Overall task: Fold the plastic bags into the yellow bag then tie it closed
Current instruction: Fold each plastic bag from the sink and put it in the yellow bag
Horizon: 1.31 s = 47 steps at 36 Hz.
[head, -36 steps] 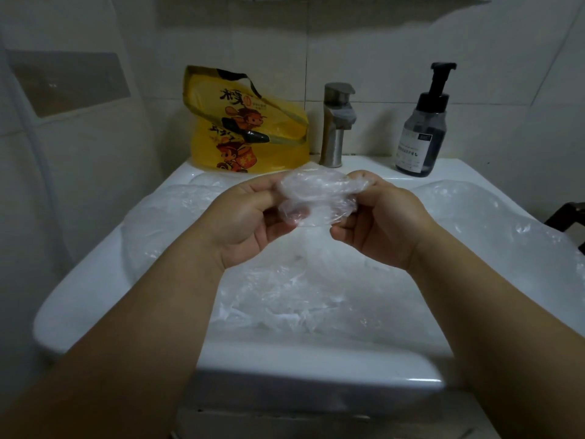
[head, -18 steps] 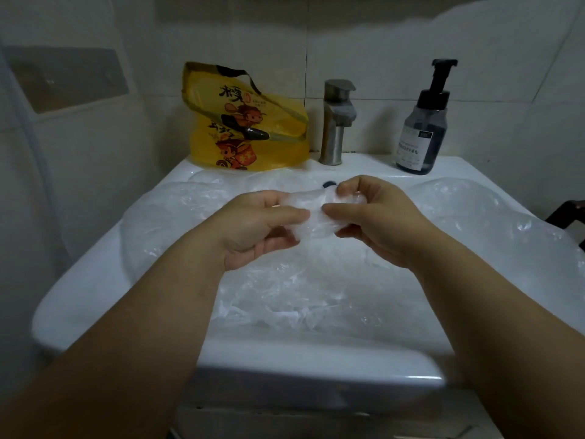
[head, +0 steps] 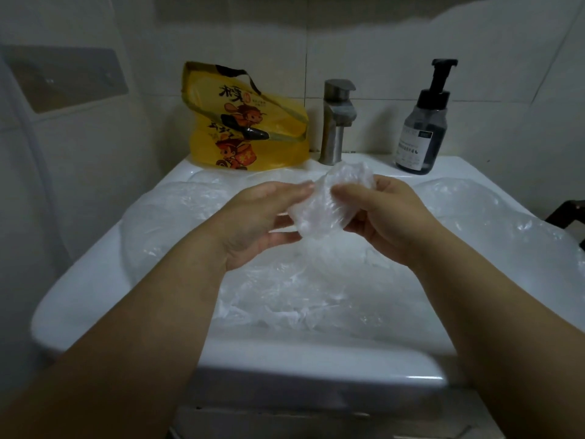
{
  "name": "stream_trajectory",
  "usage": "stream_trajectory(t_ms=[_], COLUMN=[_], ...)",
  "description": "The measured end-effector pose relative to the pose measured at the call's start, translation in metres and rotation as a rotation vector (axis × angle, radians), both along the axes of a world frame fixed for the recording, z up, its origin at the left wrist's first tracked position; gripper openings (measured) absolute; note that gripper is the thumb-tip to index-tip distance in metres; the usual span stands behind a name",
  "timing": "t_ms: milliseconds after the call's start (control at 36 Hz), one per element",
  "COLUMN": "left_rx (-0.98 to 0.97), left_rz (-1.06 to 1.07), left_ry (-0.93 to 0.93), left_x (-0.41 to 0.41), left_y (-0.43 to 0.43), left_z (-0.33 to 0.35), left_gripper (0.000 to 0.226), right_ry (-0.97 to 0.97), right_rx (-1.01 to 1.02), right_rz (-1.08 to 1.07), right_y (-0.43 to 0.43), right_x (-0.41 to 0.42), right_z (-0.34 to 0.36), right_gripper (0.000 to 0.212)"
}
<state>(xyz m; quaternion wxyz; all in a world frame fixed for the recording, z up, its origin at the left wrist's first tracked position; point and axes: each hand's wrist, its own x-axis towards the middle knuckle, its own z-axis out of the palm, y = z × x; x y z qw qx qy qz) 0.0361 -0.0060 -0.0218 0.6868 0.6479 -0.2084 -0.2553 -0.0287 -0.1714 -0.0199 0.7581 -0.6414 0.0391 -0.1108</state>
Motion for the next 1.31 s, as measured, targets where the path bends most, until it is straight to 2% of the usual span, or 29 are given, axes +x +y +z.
stream_trajectory(t_ms=[83,111,194,278,389,528,639,750,861,972,1167,1306], left_rx=[0.080,0.071,-0.072,-0.153,-0.114,-0.154,-0.115,-0.057,-0.010,0.029,0.083,0.081], left_rz=[-0.003,0.019,0.081,0.109,0.110,0.107,0.012,-0.048,-0.050,-0.089,-0.120,-0.108], left_ry=[-0.069,-0.085,-0.075,-0.095,-0.151,-0.091,0.013,-0.003,-0.059,-0.061,-0.060,-0.051], left_x=[-0.002,-0.002,-0.003,-0.004,-0.007,-0.008,-0.010,-0.012,-0.013,-0.012,-0.013,-0.013], left_y=[-0.003,-0.004,-0.008,-0.010,-0.014,-0.016,-0.018,-0.017,-0.016,-0.014,-0.012,-0.012], left_z=[-0.003,-0.005,-0.003,-0.002,-0.005,-0.003,-0.005,-0.004,-0.004,-0.004,-0.004,-0.005], left_gripper=[0.015,0.010,0.009,0.011,0.016,0.023,0.030,0.010,0.012,0.005,0.003,0.005], right_ry=[-0.051,-0.065,-0.025,0.112,0.150,0.105,0.078,0.091,0.097,0.078,0.056,0.045], right_rx=[0.022,0.046,0.070,-0.041,-0.164,-0.047,0.021,0.042,0.023,0.080,0.219,0.227], right_rz=[-0.009,-0.006,0.070,0.180,0.254,0.236,0.211,0.294,0.391,0.333,0.135,-0.006], right_y=[0.005,0.005,0.004,0.010,0.023,0.022,0.020,0.020,0.021,0.017,0.004,0.003], right_x=[0.001,0.002,0.005,0.009,0.011,0.010,0.009,0.009,0.008,0.008,0.005,0.006], right_z=[0.000,0.000,-0.004,-0.008,-0.014,-0.009,-0.007,-0.007,-0.007,-0.006,0.005,0.005], right_gripper=[0.010,0.017,0.065,0.080,0.062,0.045,0.046,0.049,0.030,0.021,0.040,0.034])
